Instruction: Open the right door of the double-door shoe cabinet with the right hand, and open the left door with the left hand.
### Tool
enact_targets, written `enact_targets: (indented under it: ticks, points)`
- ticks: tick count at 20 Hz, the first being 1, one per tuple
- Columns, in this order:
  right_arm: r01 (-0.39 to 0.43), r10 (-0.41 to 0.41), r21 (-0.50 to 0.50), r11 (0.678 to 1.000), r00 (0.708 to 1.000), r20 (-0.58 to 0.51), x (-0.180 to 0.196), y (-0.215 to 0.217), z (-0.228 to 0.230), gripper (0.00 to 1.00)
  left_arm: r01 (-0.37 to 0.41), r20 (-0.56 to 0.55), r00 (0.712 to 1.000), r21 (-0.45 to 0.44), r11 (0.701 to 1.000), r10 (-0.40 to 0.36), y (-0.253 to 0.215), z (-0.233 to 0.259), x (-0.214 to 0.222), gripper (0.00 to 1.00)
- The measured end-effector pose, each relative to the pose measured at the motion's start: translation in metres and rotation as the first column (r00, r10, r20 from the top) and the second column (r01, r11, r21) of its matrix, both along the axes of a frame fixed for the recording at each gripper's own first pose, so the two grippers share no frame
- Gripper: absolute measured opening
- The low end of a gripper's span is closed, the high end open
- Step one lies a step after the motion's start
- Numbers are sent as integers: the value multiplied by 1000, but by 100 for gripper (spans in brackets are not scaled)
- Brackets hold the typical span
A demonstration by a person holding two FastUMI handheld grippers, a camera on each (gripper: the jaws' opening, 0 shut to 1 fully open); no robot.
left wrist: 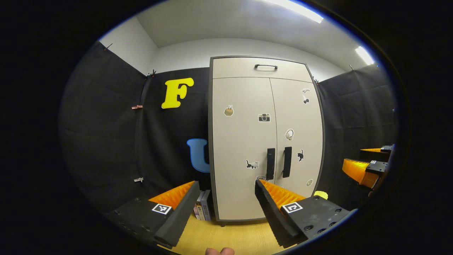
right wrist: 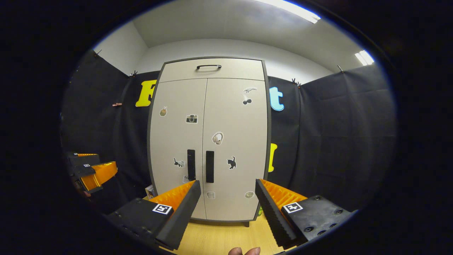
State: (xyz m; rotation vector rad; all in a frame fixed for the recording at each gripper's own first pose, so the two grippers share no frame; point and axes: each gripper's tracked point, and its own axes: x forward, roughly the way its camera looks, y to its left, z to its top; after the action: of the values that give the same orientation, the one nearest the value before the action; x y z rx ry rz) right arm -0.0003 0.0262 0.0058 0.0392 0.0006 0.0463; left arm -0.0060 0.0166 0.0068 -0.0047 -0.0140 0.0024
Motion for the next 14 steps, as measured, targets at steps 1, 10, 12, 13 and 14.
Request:
enact_targets:
  ticks: [1,10,12,13,14]
  points:
    - [-5,6,9,1000,1000,-6,3,3,0,98,-2,0,1000,-2,1000,2,2,0,0,98]
    - [-32,32,-8,999,999,7,84,37,-1,97,-3,-23,1000,0,1000,3,14,-14,8,98]
    - [-34,34,-21,999,999,-12,111,44,-13,97,-2,-26,1000,-8,1000,2,16,-17,14,98]
    - [-37,36,-13,999,999,-23,121,47,-19,98,-3,-29,1000,-9,1000,2,18,-19,17,98]
    - [-38,38,0,999,999,-33,135,50,-24,98,-3,-33,999,-8,1000,3,19,-21,21,98]
